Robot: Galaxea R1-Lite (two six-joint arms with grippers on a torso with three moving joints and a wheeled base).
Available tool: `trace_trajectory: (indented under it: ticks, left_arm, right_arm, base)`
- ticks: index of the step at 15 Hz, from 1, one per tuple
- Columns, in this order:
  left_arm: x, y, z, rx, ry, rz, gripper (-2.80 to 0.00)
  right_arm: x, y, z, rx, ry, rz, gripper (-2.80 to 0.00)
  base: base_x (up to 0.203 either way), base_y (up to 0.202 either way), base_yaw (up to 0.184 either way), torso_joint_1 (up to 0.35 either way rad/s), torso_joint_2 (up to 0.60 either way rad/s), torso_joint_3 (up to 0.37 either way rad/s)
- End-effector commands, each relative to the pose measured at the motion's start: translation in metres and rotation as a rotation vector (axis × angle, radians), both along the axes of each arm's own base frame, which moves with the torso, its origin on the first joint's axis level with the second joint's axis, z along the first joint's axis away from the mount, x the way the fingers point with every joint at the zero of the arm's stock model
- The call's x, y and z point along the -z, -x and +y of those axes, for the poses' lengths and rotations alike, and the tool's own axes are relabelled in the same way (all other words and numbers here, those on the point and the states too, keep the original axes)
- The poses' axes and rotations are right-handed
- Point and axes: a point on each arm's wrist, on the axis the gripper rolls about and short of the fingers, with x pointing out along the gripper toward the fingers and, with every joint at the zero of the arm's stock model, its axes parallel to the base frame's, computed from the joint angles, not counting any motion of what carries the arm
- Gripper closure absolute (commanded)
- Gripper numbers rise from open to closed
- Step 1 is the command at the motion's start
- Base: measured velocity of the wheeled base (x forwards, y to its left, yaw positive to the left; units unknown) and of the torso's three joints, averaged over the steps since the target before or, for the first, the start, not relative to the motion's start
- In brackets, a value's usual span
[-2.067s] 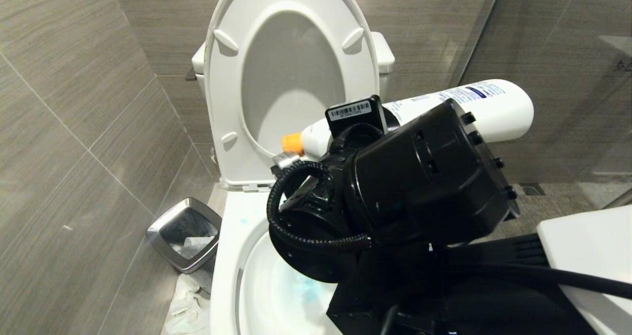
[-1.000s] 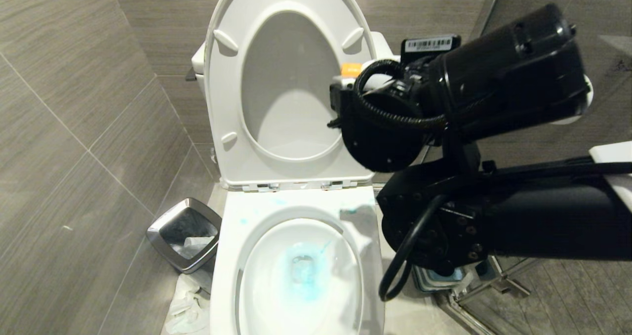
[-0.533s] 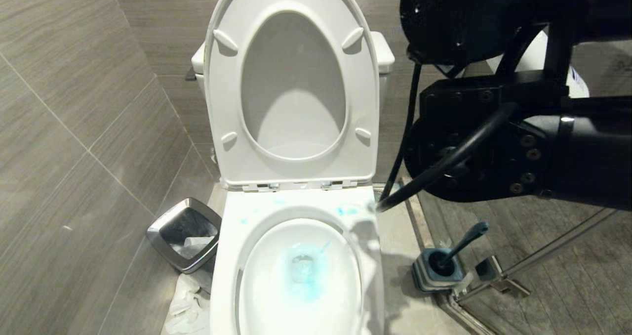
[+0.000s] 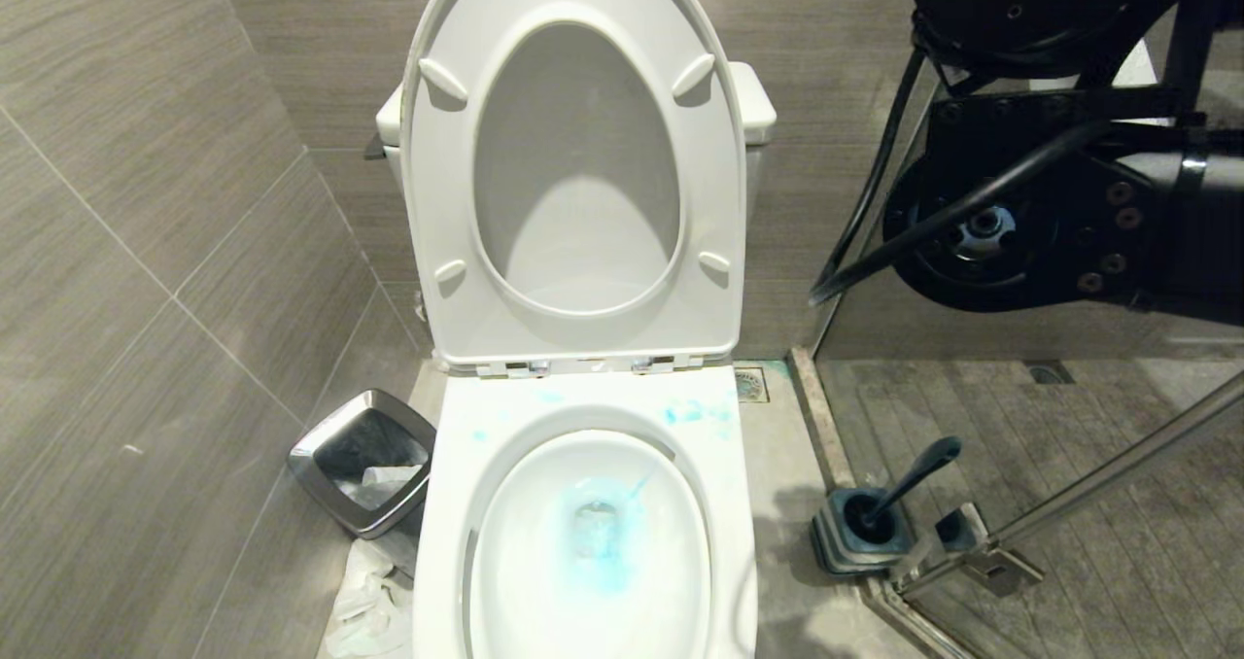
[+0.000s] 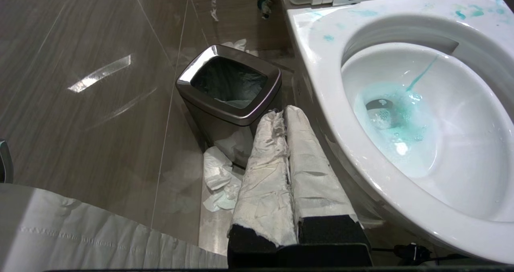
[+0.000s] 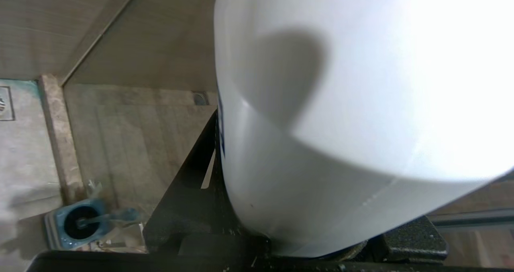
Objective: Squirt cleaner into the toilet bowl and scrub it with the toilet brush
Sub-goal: Place the cleaning agent on the floor
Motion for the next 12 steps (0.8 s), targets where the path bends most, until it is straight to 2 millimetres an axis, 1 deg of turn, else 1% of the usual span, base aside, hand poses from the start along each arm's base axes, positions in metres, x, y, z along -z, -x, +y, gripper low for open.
trace_trajectory:
  ticks: [1,4,6,7,8,10,11,12]
  left_arm:
    - [0.000,0.000,0.000,0.000,0.000,0.003,0.00]
    - [0.000,0.000,0.000,0.000,0.000,0.003,0.00]
    - [0.000,0.000,0.000,0.000,0.000,0.003,0.00]
    - [0.000,0.000,0.000,0.000,0.000,0.003,0.00]
    - [0.000,0.000,0.000,0.000,0.000,0.003,0.00]
    - [0.000,0.000,0.000,0.000,0.000,0.003,0.00]
    - [0.000,0.000,0.000,0.000,0.000,0.001,0.00]
    - [0.000,0.000,0.000,0.000,0.000,0.003,0.00]
  right_arm:
    - [0.001,-0.002,-0.001,0.009,-0.001,0.009,0.00]
    - [-0.015,0.013,-0.018,0.009,-0.037,-0.023,0.00]
    - [-0.015,0.017,-0.021,0.007,-0.009,0.002,0.00]
    - [-0.021,0.024,-0.030,0.011,0.018,0.027,0.00]
    - [-0.026,0.024,-0.033,0.018,0.088,0.093,0.00]
    - [-0.034,0.021,-0.035,0.033,0.320,0.311,0.00]
    - [-0.037,0.019,-0.039,0.033,0.454,0.394,0.00]
    - [-0.038,0.016,-0.045,0.005,0.612,0.429,0.00]
  base:
    - [0.000,0.000,0.000,0.000,0.00,0.000]
    - [0.000,0.000,0.000,0.000,0.00,0.000]
    - [0.000,0.000,0.000,0.000,0.00,0.000]
    - [0.000,0.000,0.000,0.000,0.00,0.000]
    - [0.000,0.000,0.000,0.000,0.00,0.000]
    - [0.000,0.000,0.000,0.000,0.00,0.000]
    - [0.000,0.000,0.000,0.000,0.00,0.000]
    - [0.000,0.000,0.000,0.000,0.00,0.000]
